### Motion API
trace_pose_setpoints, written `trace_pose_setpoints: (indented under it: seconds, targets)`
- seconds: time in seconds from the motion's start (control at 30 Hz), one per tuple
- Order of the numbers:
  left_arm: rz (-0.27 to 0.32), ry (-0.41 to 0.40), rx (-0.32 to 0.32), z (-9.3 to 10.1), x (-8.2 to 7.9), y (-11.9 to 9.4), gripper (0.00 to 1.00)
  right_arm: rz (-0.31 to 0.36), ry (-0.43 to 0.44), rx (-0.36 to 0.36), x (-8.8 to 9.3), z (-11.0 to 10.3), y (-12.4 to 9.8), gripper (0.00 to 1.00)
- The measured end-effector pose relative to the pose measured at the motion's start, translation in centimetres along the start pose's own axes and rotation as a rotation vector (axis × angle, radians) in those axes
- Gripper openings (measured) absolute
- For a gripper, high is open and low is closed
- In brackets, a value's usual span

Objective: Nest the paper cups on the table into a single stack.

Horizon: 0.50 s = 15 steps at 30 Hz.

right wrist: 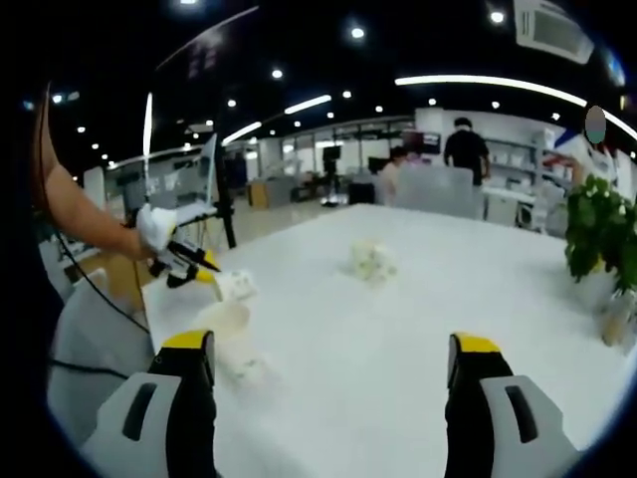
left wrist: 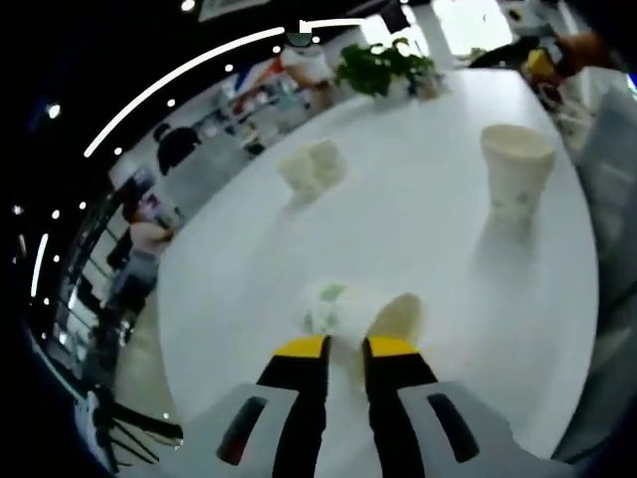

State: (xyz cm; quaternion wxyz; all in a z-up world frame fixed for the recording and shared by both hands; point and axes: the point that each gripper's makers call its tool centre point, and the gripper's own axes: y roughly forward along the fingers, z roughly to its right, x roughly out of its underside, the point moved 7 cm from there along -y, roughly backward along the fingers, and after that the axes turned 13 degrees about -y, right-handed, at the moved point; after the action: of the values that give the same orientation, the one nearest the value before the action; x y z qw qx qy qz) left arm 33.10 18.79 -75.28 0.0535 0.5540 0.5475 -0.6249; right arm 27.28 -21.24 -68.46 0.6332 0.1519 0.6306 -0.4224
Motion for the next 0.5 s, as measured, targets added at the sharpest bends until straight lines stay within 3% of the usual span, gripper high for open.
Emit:
trace_pose_setpoints:
  seconds: [0.1,0.5]
  targets:
    - [0.0,-0.011,0.004,-0.07,-0.13,-0.03,0.01,0.001,0.001,0.0,-0.03,0.01,-0.04,0.95]
    - [-0.003,-0.007,0.023,-0.48,-0.91,-0.34,0.0,0.003,0.004,0.0,-0.17,-0.04,0.01,0.94]
